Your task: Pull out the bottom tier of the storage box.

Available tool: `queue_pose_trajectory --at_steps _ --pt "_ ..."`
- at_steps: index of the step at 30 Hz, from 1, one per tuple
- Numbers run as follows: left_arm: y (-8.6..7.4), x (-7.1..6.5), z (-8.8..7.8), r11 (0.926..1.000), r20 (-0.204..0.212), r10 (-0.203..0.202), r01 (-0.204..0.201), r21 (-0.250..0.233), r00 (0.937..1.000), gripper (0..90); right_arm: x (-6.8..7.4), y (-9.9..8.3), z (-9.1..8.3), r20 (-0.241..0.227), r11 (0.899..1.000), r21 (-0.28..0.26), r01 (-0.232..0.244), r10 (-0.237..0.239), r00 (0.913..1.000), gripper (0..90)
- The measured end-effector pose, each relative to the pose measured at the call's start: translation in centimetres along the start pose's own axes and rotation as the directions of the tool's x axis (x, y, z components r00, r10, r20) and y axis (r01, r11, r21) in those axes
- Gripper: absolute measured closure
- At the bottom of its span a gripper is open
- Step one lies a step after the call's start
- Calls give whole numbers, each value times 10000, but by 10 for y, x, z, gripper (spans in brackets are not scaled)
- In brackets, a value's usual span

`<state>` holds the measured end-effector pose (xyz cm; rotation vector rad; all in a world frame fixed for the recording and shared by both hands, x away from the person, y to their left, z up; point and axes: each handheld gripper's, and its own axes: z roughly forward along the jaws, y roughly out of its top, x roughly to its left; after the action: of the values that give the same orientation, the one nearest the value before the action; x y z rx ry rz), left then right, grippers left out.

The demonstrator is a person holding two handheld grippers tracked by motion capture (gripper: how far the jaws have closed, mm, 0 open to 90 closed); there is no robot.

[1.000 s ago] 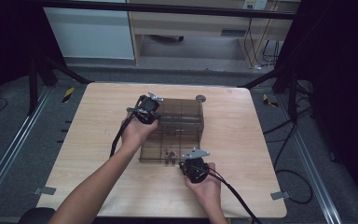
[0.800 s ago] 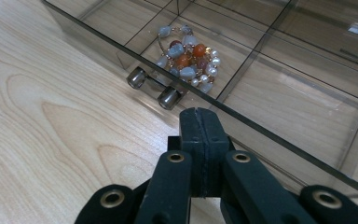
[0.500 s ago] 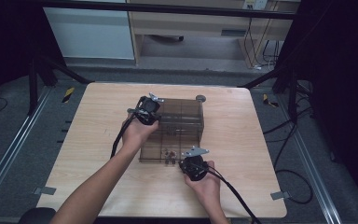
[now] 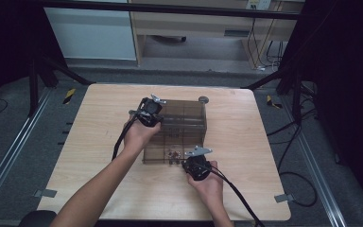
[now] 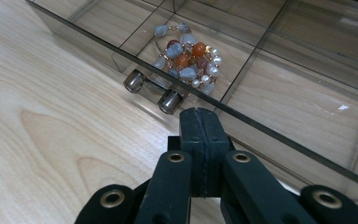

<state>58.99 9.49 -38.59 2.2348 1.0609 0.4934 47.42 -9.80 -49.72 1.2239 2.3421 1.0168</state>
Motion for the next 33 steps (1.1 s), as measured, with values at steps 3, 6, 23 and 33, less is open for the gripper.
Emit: queue_pose_trajectory --at_steps 3,6,23,33 --pt "0 0 0 10000 1 -4 4 21 10000 898 -2 1 2 8 9999 35 -94 94 10000 900" --pt "0 0 0 10000 -4 18 -18 4 10000 899 -4 2 3 10 10000 -67 22 -22 10000 900" --pt "0 0 0 10000 28 0 0 10 10000 899 -15 14 9 19 9999 -85 -65 65 10000 900" --pt "-1 5 -1 10000 32 -89 88 45 10000 898 -21 26 16 61 9995 50 -318 318 9995 900"
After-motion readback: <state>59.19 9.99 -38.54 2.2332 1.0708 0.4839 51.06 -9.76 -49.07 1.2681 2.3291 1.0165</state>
